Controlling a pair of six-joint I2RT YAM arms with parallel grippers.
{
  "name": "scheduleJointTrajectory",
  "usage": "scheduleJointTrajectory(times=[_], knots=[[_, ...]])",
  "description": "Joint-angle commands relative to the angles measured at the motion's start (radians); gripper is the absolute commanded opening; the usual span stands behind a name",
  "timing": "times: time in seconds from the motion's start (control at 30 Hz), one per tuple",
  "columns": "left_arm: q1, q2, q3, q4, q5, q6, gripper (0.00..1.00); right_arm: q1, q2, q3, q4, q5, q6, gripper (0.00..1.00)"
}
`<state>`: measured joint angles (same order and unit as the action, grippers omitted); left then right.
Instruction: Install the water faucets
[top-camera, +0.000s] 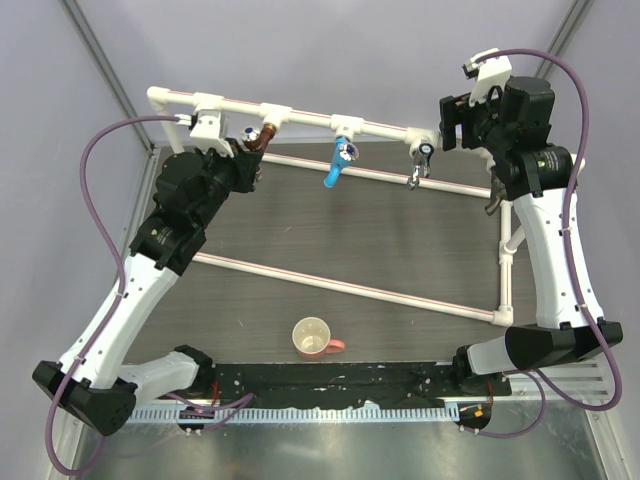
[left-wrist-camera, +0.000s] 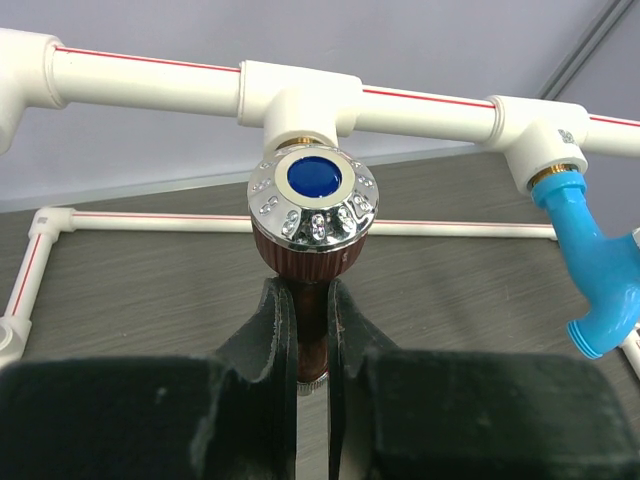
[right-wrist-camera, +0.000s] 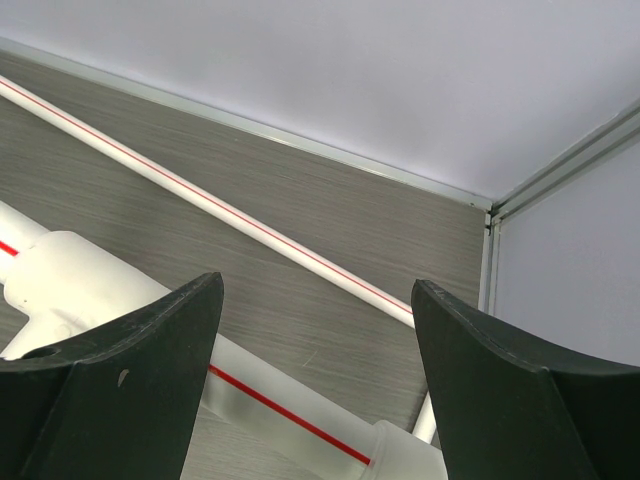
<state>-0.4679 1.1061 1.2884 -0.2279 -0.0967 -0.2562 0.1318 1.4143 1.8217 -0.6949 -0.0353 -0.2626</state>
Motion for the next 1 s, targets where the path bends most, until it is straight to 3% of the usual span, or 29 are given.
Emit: scheduleJointTrajectory(times=[0.0,0.43,0.97], knots=[[-0.009,-0.003,0.026,0.113,-0.009,-0.014,0.00,0.035,0.012,-0.027,-0.107,-0.087,0.017,0.83],[-0.009,-0.043,-0.228,0.445,-0.051,-0.175,0.00,0.037,0.009,-0.030,-0.106,-0.087,0.016,0.83],[-0.009,-0.032,-0.248,0.486,-0.041,-0.236,0.00,0.038,0.000,-0.033,-0.103,-0.092,0.014,0.83]])
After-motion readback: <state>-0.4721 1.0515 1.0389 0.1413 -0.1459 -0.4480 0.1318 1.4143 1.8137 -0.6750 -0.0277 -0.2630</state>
